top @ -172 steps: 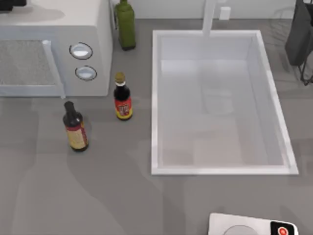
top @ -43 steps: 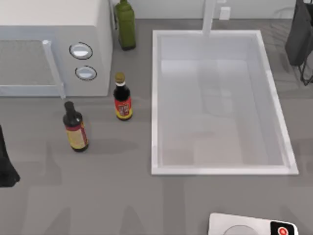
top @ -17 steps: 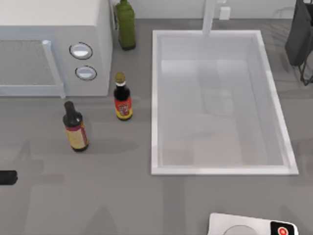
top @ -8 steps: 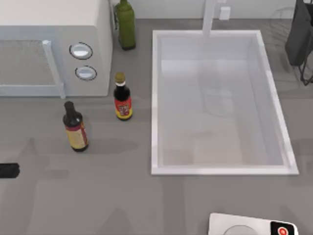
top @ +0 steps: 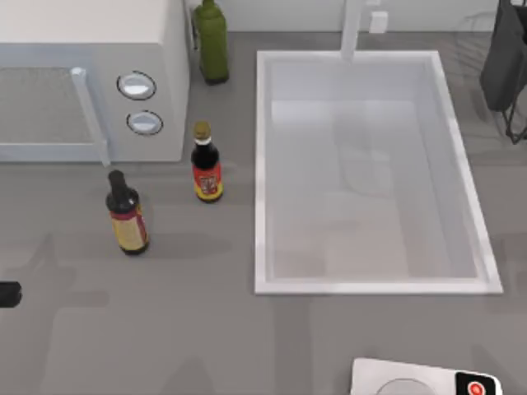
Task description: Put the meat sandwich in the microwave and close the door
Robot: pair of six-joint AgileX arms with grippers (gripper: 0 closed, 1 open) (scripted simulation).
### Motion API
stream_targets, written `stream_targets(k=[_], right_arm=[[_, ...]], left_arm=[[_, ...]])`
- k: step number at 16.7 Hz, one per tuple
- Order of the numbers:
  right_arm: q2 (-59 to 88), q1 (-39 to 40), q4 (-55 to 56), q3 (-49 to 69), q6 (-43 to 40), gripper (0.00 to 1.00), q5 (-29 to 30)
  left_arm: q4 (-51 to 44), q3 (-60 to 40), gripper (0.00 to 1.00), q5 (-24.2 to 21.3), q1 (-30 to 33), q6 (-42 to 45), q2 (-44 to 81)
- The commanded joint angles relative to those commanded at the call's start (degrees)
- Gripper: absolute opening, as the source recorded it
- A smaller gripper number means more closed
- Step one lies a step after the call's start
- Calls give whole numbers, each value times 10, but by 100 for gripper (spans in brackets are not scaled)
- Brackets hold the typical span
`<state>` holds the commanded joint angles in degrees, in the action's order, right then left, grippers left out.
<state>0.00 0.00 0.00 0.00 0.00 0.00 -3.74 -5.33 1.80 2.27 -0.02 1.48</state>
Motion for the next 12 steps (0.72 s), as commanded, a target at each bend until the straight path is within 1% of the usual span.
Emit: stream_targets(k=[4,6,8,12], right_arm=[[0,0,0,0,0,100,0],[0,0,0,0,0,100,0],[0,0,0,0,0,100,0],[0,0,0,0,0,100,0]], left_arm=[[-39,1,0,-48,-57,0,-38],[-59,0,0,-82,-89,-1,-59],[-74,3,0,-105,-111,-1,-77],[-75,3,0,-107,-112,-1,-78]])
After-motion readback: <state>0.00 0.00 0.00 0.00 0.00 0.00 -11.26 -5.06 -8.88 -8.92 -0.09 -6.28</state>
